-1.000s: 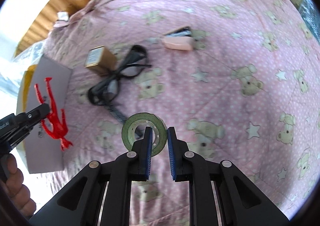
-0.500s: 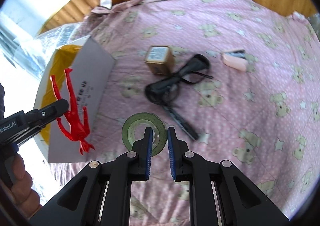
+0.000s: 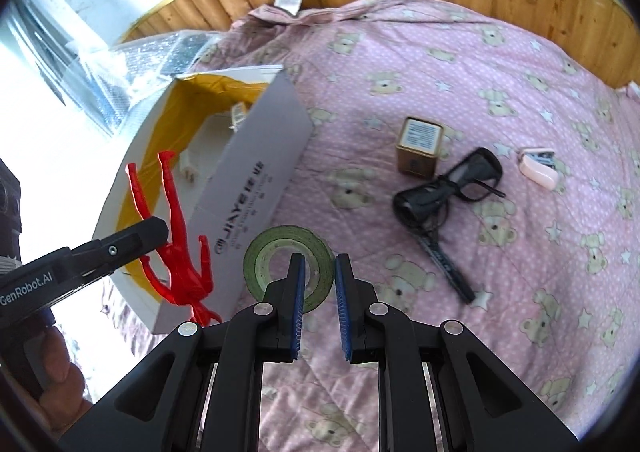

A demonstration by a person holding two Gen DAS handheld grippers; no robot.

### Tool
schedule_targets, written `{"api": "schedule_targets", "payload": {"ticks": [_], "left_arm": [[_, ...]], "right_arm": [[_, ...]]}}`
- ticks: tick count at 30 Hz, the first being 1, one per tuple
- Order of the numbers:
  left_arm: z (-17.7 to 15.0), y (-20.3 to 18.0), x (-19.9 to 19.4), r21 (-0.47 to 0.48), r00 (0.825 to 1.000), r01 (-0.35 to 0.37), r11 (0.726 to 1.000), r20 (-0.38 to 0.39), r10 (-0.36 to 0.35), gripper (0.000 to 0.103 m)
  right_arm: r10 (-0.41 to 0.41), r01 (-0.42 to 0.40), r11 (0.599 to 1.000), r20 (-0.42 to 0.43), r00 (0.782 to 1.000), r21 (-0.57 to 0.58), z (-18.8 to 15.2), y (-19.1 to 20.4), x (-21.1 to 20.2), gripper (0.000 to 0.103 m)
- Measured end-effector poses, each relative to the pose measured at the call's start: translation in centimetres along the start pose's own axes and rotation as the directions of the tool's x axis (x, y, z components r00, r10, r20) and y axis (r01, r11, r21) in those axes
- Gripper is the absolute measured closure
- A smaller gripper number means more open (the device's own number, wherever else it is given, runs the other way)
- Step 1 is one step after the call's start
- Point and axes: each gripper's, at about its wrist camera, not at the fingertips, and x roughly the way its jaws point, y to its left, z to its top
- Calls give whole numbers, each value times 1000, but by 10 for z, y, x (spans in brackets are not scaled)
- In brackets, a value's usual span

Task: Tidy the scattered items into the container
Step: 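Carry the red figure and tape roll over the cardboard box with both tools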

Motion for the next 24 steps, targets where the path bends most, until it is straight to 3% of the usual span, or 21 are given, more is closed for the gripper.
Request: {"api": "schedule_targets", "payload": {"ticks": [24], "left_arm": [[20,75,-68,-193,990,33,981,144,-5,92]], "right_arm": [[96,-96,981,-3,995,-166,36,94,11,87]]}}
